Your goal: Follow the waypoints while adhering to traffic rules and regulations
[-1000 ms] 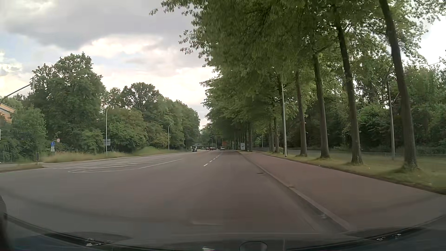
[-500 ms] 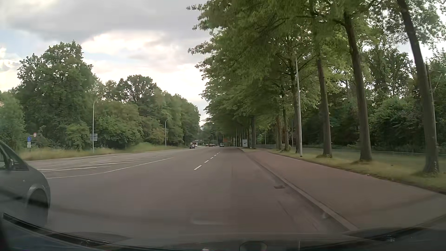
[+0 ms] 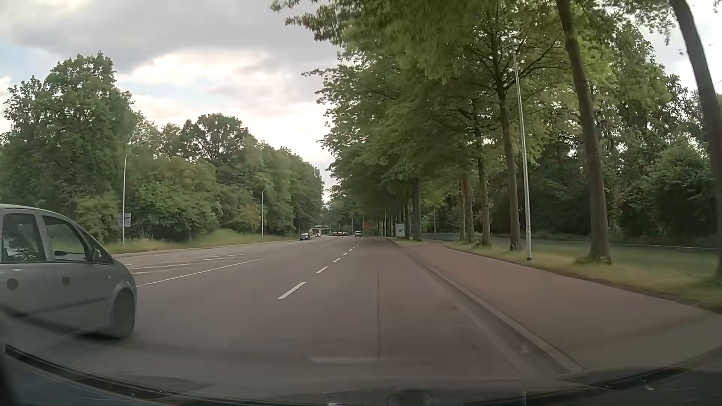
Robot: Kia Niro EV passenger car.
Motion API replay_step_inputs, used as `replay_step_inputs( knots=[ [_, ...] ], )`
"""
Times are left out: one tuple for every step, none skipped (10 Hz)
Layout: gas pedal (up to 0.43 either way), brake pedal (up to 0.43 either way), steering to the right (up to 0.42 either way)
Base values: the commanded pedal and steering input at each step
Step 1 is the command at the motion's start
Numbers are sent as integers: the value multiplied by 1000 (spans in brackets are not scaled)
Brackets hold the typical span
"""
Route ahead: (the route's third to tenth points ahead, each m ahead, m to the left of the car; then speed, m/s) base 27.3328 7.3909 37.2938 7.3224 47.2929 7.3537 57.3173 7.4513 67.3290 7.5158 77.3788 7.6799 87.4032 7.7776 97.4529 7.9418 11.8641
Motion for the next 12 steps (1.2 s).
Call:
replay_step_inputs(
  knots=[
    [130, 0, -4],
    [130, 0, -4],
    [130, 0, -3],
    [130, 0, -2],
    [130, 0, -2],
    [130, 0, -2],
    [130, 0, -2],
    [130, 0, -1],
    [130, 0, -1],
    [130, 0, -1],
    [130, 0, -1],
    [130, 0, -1]
  ],
)
